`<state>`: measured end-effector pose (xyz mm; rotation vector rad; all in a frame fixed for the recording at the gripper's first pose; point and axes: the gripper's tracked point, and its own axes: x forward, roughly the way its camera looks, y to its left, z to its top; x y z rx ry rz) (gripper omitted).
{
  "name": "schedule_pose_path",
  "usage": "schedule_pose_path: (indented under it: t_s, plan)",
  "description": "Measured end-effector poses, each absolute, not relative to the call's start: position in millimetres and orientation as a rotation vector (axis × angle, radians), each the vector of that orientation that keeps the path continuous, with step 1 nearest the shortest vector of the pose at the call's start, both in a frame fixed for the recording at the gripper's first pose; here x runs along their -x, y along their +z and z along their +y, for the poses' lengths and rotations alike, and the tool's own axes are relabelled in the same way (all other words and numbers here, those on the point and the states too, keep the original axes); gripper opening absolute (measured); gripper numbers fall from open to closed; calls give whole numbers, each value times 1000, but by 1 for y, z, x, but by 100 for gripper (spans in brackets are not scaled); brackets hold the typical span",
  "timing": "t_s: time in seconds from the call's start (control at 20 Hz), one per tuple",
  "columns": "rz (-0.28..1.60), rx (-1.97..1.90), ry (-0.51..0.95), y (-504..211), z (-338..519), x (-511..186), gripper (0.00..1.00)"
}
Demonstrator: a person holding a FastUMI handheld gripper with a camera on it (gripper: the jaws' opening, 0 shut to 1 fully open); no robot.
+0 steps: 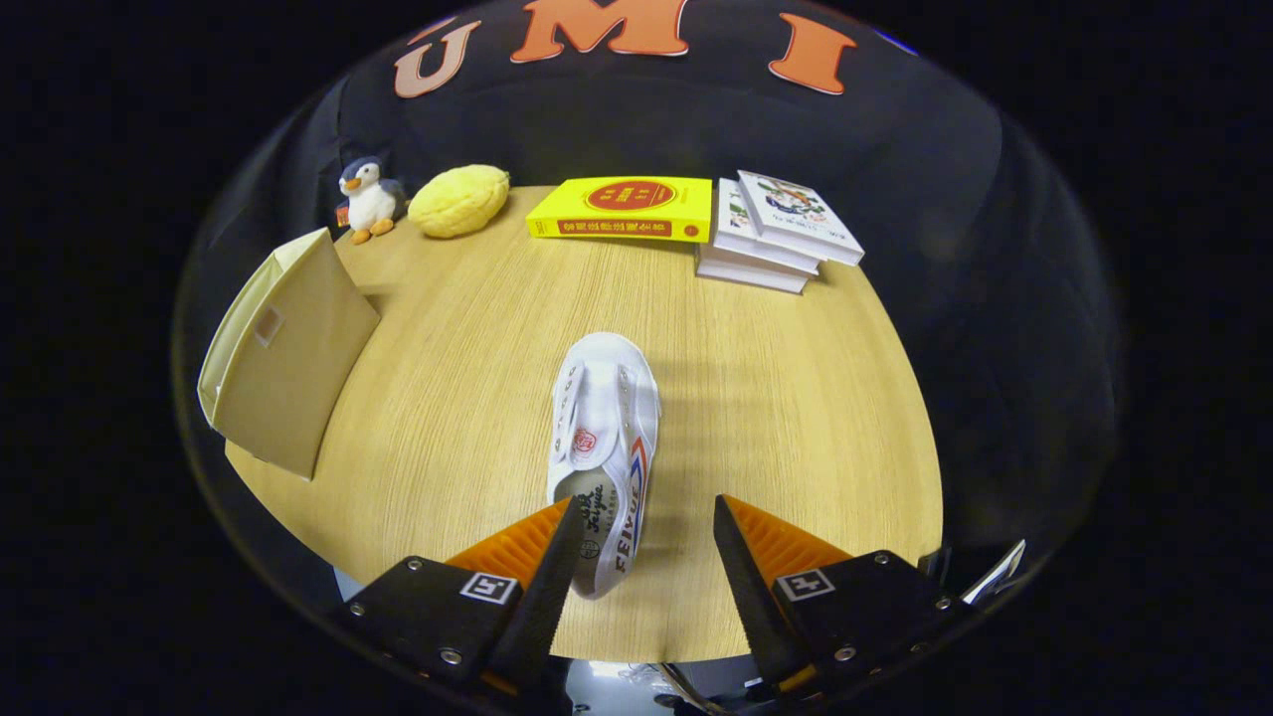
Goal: Open the storage box then place both shoes into the box .Put the left shoe in first, then the right shoe, with the right side of both shoes facing outward in a uniform manner.
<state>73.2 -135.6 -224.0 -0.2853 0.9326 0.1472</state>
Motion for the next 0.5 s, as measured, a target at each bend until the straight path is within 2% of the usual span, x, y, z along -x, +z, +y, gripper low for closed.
schedule_pose_path:
  t_s: [0.2, 0.3, 0.4, 0.45, 0.5]
  plan:
    - [1013, 348, 171, -254, -137, -88, 75]
    - [1050, 356, 172, -267, -138, -94, 65]
    - [1066, 324, 188, -274, -132, -101, 50]
    - [1079, 296, 210, -278, -126, -103, 36]
    - [1091, 305, 198, -281, -129, -103, 27]
